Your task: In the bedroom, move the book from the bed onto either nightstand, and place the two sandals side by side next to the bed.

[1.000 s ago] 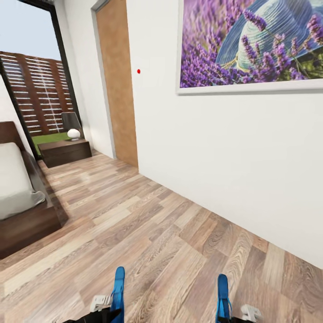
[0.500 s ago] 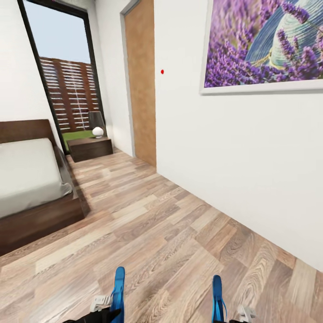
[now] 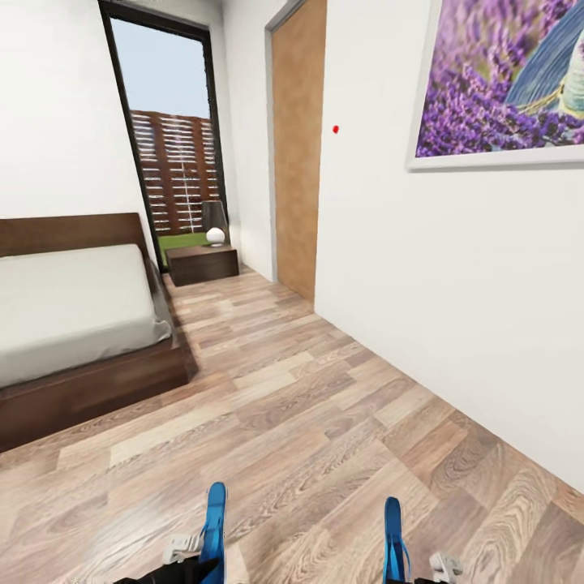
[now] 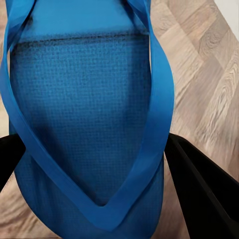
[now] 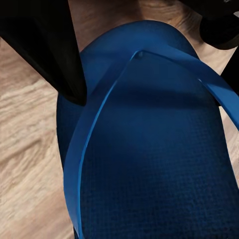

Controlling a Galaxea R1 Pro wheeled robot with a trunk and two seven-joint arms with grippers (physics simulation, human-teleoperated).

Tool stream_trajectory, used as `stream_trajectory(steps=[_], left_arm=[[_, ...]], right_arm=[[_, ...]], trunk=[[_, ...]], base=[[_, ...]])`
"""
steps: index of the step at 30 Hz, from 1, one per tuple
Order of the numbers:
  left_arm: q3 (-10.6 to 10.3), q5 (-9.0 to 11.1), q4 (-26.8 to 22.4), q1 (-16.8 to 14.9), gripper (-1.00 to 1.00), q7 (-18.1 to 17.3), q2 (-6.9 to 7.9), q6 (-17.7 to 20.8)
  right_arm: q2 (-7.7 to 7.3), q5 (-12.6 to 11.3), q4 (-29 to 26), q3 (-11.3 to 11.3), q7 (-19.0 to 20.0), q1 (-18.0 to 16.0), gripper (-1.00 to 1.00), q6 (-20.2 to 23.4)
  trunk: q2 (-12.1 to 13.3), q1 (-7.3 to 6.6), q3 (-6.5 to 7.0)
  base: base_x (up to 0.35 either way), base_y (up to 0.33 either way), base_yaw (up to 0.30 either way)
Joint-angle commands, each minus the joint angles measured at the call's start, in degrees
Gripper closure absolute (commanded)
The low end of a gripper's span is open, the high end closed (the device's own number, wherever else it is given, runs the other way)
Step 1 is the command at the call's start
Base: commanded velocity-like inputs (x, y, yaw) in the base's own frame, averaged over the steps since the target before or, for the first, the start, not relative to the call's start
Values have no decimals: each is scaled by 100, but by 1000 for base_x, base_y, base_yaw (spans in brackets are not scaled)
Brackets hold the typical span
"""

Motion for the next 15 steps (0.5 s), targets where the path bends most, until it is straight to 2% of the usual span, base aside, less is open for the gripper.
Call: stream_trajectory(steps=[1, 8, 15], left_arm=[[-38, 59, 0, -4, 100, -6, 5, 25], [-38, 59, 0, -7, 100, -6, 5, 25], [-38, 59, 0, -6, 100, -6, 5, 25]], right_arm=[[0, 31, -10, -49, 28, 0, 100, 54], [-1, 31, -10, -49, 28, 0, 100, 53], [0, 31, -10, -49, 28, -1, 100, 52]], trunk=[[-2, -1, -6], [-2, -1, -6], [-2, -1, -6]], base=[[0, 0, 259], [0, 0, 201], [0, 0, 87]])
